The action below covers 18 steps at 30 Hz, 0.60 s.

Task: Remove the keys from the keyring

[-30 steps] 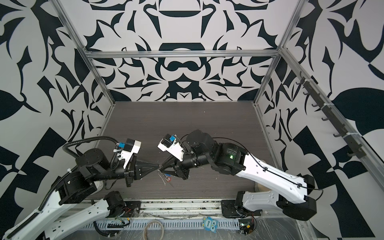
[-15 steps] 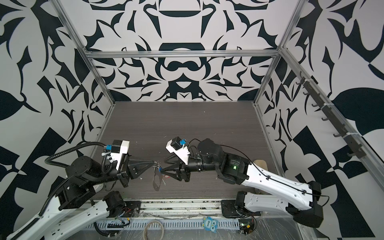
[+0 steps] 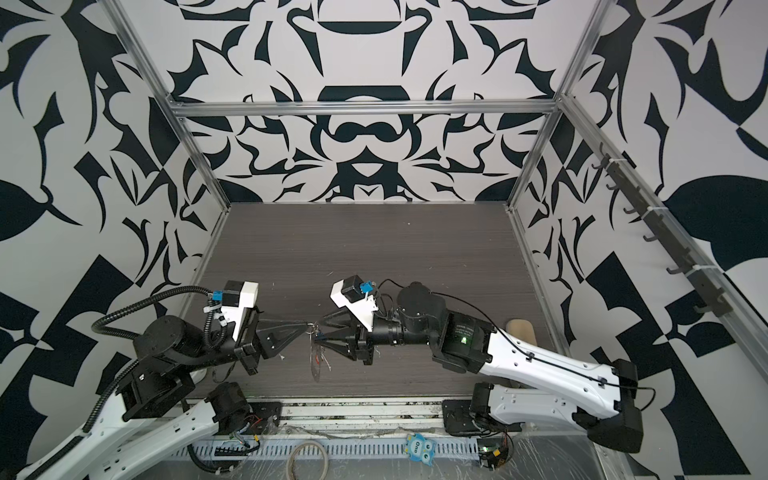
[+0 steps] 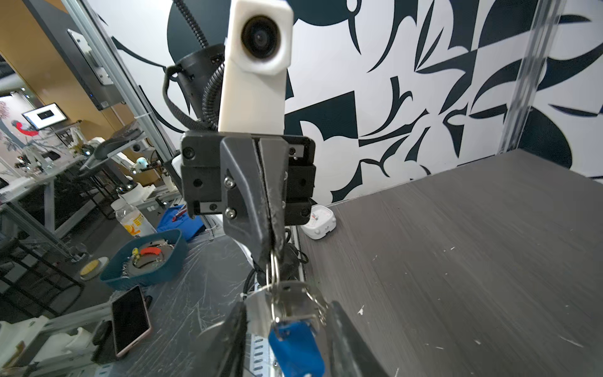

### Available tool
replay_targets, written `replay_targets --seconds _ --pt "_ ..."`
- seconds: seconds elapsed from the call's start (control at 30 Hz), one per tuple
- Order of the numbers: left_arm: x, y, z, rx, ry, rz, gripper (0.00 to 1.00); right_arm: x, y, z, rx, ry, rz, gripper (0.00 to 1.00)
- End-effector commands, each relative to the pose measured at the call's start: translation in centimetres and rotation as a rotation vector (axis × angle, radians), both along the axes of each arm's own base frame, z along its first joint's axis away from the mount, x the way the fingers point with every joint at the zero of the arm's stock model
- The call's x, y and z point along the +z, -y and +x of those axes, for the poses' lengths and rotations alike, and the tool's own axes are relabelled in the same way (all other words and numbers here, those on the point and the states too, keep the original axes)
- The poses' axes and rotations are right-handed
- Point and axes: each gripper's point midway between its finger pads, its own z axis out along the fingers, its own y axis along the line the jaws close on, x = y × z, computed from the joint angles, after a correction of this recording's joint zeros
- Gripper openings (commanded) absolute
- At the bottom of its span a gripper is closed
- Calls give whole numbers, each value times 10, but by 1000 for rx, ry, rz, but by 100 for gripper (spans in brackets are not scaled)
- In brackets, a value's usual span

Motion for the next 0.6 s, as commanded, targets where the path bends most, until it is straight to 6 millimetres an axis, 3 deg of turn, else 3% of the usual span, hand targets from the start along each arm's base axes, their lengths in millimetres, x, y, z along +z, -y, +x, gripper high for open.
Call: replay_targets --seconds 0.0,0.13,0.27,0.57 --pt "13 -4 -3 2 29 -54 0 25 5 -2 -5 49 83 33" --pt "14 -5 -3 2 29 -57 0 22 4 -2 -5 47 75 24" --pt "14 -5 -3 1 27 -61 0 21 1 -3 9 42 71 22" --pt "16 -7 0 20 21 -88 0 18 -5 -5 24 36 64 0"
